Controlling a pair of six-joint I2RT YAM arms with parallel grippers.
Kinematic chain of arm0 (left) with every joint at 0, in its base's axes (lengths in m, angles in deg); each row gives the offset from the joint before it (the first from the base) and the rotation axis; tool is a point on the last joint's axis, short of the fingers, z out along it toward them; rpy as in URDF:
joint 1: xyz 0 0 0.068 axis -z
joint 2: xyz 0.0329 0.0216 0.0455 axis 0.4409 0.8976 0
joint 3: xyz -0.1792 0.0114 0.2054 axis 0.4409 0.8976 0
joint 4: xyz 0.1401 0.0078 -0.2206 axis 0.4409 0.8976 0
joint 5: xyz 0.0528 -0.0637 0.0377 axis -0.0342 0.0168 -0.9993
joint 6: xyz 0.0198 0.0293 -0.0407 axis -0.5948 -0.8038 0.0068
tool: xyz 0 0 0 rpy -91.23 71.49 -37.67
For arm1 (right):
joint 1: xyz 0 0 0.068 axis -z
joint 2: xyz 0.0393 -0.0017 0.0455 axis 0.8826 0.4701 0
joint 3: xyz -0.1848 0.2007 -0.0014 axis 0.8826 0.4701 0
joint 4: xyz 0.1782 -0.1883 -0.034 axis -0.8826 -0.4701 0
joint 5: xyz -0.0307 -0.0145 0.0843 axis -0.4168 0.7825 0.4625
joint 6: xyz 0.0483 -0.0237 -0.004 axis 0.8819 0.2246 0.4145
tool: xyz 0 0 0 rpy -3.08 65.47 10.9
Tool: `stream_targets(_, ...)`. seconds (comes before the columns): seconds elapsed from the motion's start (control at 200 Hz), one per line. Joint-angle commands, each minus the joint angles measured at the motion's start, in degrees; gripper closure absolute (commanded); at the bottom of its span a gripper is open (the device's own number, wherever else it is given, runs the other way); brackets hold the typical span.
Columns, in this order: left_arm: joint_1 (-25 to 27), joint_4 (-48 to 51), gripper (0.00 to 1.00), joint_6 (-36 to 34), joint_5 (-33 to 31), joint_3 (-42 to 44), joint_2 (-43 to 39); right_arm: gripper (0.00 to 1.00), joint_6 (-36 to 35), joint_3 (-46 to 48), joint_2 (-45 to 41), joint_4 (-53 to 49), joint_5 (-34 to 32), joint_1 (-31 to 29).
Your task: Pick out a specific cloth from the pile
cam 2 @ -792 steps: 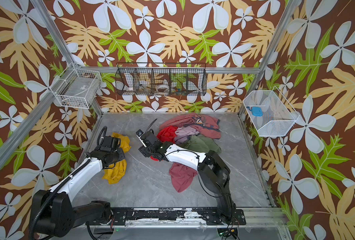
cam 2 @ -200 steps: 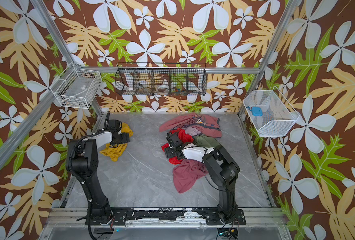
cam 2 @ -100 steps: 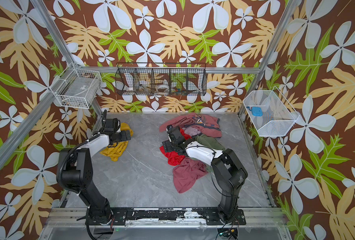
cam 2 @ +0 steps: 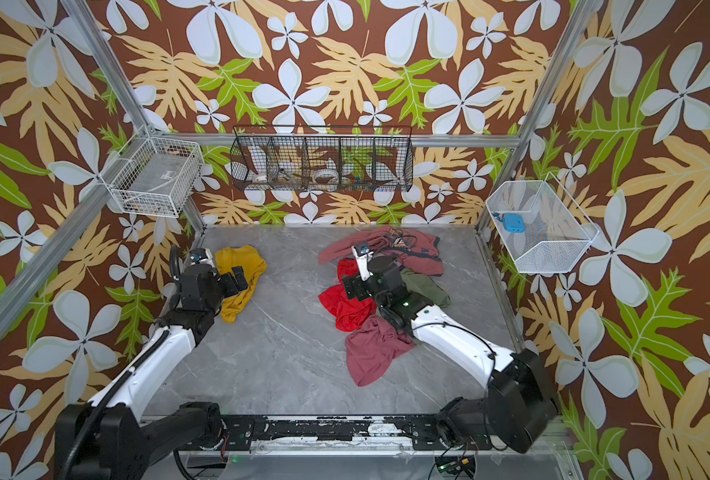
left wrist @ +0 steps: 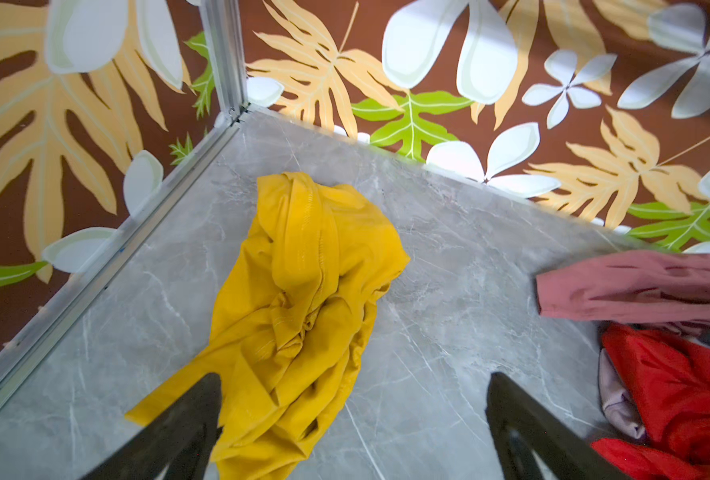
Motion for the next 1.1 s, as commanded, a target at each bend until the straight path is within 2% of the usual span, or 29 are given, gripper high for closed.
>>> stream_targets(0.0,3.7,-5.0,0.00,1.8,-9.1,4.8,-5.5,0.05,-2.0,8.1,-6.6,7.1,-0.4,6.8)
stream_targets(0.09,7.3,-6.5,0.00,1.5,-14.0,9.0,-9.6,0.05,-1.6,17.6,-13.6,13.1,-1.2,13.7)
stream_targets(0.21,8.5,-7.8,0.00,4.0,-16.8,14.0,-13.5,0.01,-0.8,29.2,-21.6,20.7,-3.8,21.0)
stream_targets(0.385,9.1,-9.5,0.00,4.5,-17.8,18.1,-15.3,0.00,-0.4,39.3,-24.2,29.2,-8.3,24.1)
stream_targets(0.751,9.2,-12.0,0.00,2.2,-20.2,19.1,-15.8,0.01,0.5,43.4,-17.3,43.6,-8.7,28.5)
stream_targets(0.961,9.3,-13.0,0.00,-0.6,-21.2,18.2,-15.6,0.03,1.5,42.5,-12.6,47.3,-7.3,29.6)
stream_targets(1.096,9.2,-18.4,0.00,-4.5,-21.7,20.1,-14.4,0.03,1.5,42.4,-8.0,51.4,-7.9,29.6)
